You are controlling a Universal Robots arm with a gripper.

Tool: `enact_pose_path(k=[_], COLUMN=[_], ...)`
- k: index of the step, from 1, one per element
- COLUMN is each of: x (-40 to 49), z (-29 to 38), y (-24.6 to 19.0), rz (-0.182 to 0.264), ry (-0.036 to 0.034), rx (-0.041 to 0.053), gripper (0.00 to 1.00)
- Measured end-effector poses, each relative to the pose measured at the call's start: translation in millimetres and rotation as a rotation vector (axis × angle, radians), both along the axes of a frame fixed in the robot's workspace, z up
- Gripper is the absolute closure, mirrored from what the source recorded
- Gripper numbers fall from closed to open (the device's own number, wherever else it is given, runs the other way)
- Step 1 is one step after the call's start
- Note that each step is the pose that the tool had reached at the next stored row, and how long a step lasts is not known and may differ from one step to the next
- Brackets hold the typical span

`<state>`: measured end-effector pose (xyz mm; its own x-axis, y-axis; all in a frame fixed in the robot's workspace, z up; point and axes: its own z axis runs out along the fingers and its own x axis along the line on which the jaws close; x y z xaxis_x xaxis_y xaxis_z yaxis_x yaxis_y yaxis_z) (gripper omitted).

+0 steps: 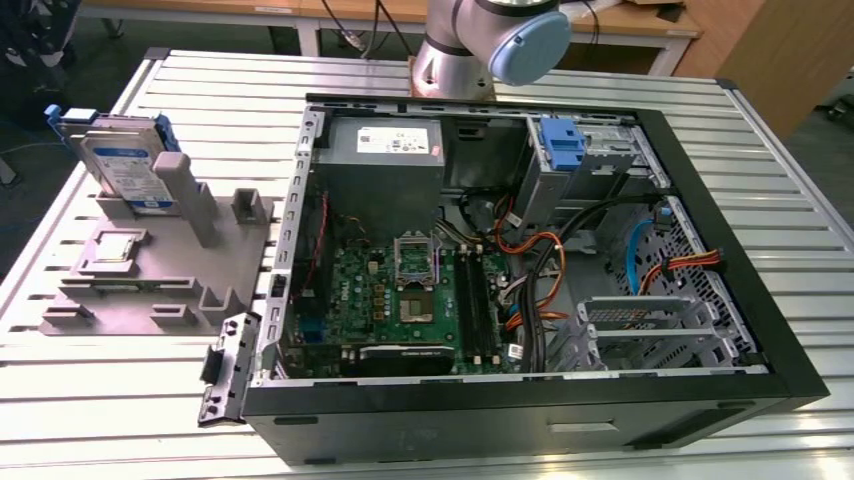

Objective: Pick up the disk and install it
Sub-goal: 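Pick up the disk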

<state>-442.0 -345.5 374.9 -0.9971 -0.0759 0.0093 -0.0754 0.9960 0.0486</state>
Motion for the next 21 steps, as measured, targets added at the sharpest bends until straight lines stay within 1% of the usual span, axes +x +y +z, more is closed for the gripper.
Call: enact_pose_path(k=[2, 4, 21], x=[0.0, 0.0, 0.0], z=[0.0, 0.0, 0.0], y=[0.0, 0.0, 0.0], rz=[0.017, 0.024, 0.026], ry=[0.0000, 0.0000, 0.0000], rx=[0.0000, 0.0000, 0.0000], gripper=[0.90, 0.90, 0.90])
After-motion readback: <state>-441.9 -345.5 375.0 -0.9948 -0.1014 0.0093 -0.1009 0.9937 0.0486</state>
